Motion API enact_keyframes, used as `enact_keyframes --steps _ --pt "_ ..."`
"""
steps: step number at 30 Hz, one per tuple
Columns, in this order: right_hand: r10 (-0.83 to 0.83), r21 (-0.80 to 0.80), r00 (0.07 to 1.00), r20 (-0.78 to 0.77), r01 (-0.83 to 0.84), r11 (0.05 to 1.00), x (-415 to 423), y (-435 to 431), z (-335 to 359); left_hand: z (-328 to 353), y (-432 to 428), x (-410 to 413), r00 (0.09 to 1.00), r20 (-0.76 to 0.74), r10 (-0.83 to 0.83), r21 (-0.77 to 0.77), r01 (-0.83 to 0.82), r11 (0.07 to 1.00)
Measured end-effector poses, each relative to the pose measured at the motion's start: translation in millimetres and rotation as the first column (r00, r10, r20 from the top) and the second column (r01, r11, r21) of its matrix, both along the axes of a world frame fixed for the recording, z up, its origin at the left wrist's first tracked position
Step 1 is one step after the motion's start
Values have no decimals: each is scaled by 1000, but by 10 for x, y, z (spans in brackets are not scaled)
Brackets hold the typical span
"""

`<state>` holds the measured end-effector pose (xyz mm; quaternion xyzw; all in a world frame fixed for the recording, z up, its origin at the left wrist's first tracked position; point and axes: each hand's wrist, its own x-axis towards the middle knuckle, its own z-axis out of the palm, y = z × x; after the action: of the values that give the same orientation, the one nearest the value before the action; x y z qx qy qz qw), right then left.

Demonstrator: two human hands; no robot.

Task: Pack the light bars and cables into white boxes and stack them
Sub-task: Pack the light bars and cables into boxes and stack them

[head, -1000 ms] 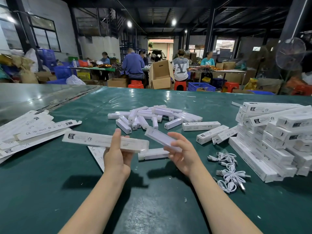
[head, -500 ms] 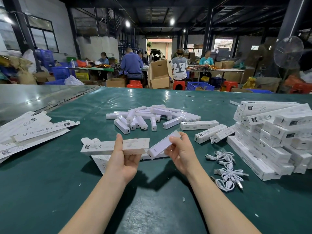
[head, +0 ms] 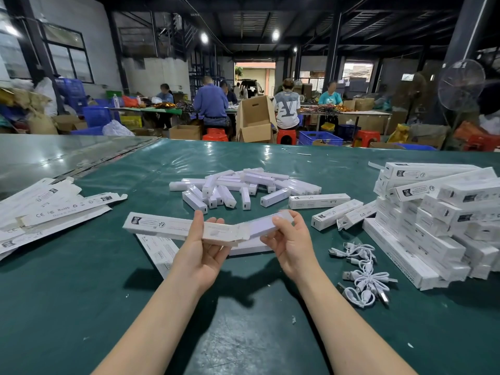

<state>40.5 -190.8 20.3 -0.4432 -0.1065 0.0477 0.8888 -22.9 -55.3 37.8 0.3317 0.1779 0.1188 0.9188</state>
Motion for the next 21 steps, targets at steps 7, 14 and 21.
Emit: enact_keyframes --steps 7,14,21 --pt "-94 -77 994 48 97 992 -61 85 -16 -20 -67 17 996 25 81 -110 -78 991" --pt "57 -353 971 231 28 935 -347 365 17 -26 -126 27 985 33 170 -201 -160 966" --pt "545 -632 824 154 -342 695 -330 282 118 35 -55 -15 995 -26 101 -145 -104 984"
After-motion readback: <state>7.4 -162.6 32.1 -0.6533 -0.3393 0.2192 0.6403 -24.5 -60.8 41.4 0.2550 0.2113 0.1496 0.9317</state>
